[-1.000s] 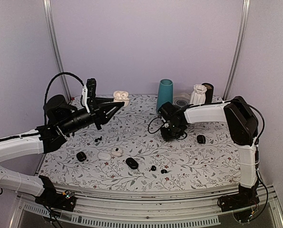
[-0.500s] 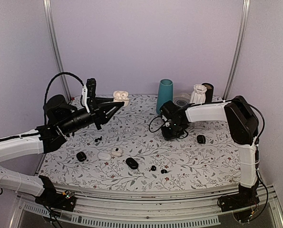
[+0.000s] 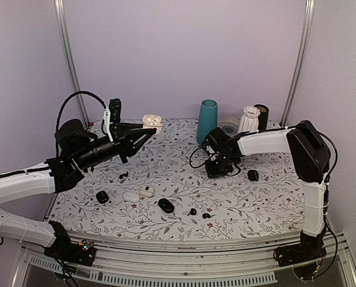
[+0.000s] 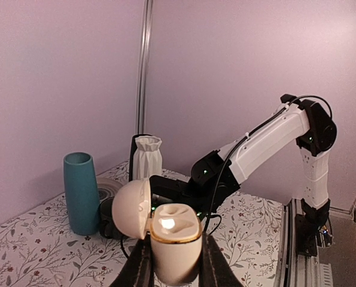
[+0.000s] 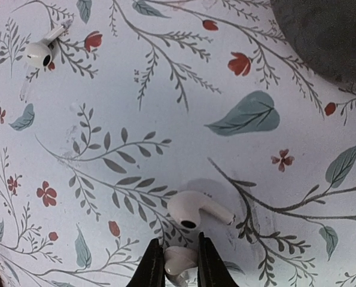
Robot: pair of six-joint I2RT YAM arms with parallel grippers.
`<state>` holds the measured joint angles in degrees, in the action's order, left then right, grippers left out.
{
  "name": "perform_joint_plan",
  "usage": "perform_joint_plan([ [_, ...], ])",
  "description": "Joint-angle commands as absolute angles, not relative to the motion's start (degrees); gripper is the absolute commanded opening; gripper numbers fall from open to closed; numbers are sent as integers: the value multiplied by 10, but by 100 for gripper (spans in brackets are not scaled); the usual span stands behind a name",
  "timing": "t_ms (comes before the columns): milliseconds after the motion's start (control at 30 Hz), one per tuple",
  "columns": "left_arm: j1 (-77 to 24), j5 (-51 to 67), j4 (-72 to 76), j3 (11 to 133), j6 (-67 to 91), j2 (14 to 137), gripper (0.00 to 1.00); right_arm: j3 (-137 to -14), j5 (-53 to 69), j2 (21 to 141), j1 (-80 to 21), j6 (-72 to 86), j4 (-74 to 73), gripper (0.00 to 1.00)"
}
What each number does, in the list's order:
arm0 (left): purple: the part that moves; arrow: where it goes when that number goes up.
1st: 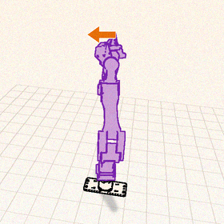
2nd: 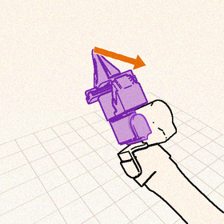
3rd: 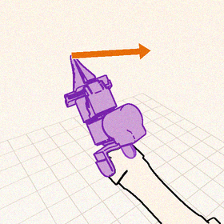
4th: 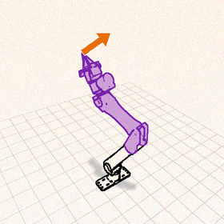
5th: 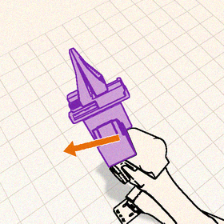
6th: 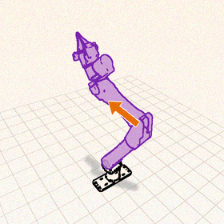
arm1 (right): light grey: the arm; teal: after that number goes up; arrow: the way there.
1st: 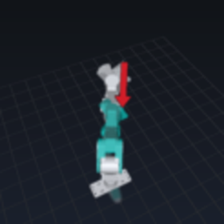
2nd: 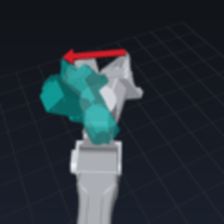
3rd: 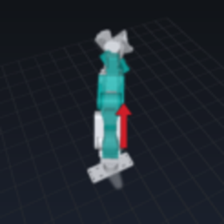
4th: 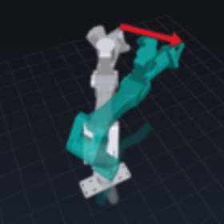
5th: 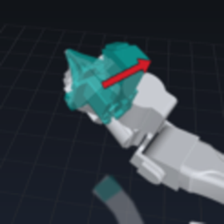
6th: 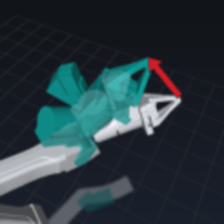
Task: Insert the wireless bluetooth earbuds into the charging case
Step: Pick up the right earbud from the center of the board, then insert the right earbud into the right side groove of the charging case.
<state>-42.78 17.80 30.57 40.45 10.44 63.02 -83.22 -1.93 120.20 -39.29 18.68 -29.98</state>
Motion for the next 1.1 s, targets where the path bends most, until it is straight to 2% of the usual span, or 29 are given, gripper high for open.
perform_joint_plan([
  [0, -417, 189, 319, 410, 115, 639, 0, -799, 10, 1150, -389, 204, -281, 12],
  [667, -404, 244, 392, 406, 146, 695, 0, -756, 71, 911, -416, 225, -165, 9],
  [1067, -400, 298, 472, 417, 199, 744, 0, -752, 98, 814, -468, 246, -25, 10],
])
